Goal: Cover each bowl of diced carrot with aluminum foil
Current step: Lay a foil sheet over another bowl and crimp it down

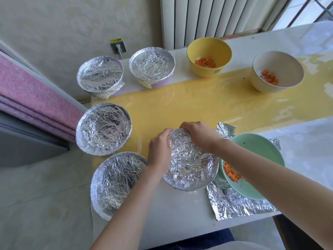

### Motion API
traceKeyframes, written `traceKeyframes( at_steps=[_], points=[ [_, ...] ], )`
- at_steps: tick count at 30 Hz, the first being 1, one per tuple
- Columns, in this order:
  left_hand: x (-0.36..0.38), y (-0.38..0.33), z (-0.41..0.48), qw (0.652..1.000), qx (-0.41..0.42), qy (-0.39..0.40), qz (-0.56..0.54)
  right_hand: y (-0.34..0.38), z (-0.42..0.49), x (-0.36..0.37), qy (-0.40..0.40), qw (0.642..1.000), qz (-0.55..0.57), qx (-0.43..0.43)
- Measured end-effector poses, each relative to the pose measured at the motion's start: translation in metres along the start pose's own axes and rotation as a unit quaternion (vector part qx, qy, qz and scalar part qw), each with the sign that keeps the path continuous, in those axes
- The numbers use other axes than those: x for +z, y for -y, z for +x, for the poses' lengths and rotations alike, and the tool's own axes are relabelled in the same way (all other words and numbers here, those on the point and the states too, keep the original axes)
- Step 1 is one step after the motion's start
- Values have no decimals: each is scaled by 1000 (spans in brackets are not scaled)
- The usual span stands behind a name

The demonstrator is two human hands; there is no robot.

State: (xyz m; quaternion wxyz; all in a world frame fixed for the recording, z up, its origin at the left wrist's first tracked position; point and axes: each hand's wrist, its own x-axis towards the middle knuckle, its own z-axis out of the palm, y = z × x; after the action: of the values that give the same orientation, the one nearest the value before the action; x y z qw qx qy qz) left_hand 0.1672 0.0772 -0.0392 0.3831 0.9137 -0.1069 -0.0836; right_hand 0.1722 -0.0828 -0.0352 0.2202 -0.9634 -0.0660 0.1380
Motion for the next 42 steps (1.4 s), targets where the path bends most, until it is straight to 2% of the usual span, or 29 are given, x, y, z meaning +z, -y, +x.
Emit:
traceKeyframes(
  at_steps=[4, 10, 14, 17, 23, 28, 31, 34, 37, 42],
  points=[
    [-1, 0, -2, 1000, 4, 13, -18, -2, -2, 4, -2, 1000, -8, 5],
    [-4, 2, -4, 999, -54, 2, 4, -3, -8, 7, -40, 998, -2, 39],
    [-7, 1, -5, 998, -61, -19, 11, 2, -7, 5, -43, 999, 2, -7],
    [-6, -4, -7, 999, -49, -18, 14, 5, -5, 2, -24, 999, -5, -33],
    [-4, -6, -10, 999, -41, -6, 21, 4, -3, -2, 20, 999, -44, -5],
    [-4, -8, -11, 999, -30, -2, 32, 10, 1, -2, 40, 995, -75, -44],
    [-3, -9, -12, 999, -18, 3, 43, 10, 4, -2, 51, 995, -83, -30],
    [-3, -9, -12, 999, -21, 2, 44, 10, 4, -2, 51, 996, -71, -23],
    [-4, -8, -13, 999, -31, 6, 34, 8, 1, 0, 23, 1000, -5, -11],
    [-3, -9, -14, 996, -89, 23, 18, -5, -5, 3, -10, 1000, 29, 9]
  ],
)
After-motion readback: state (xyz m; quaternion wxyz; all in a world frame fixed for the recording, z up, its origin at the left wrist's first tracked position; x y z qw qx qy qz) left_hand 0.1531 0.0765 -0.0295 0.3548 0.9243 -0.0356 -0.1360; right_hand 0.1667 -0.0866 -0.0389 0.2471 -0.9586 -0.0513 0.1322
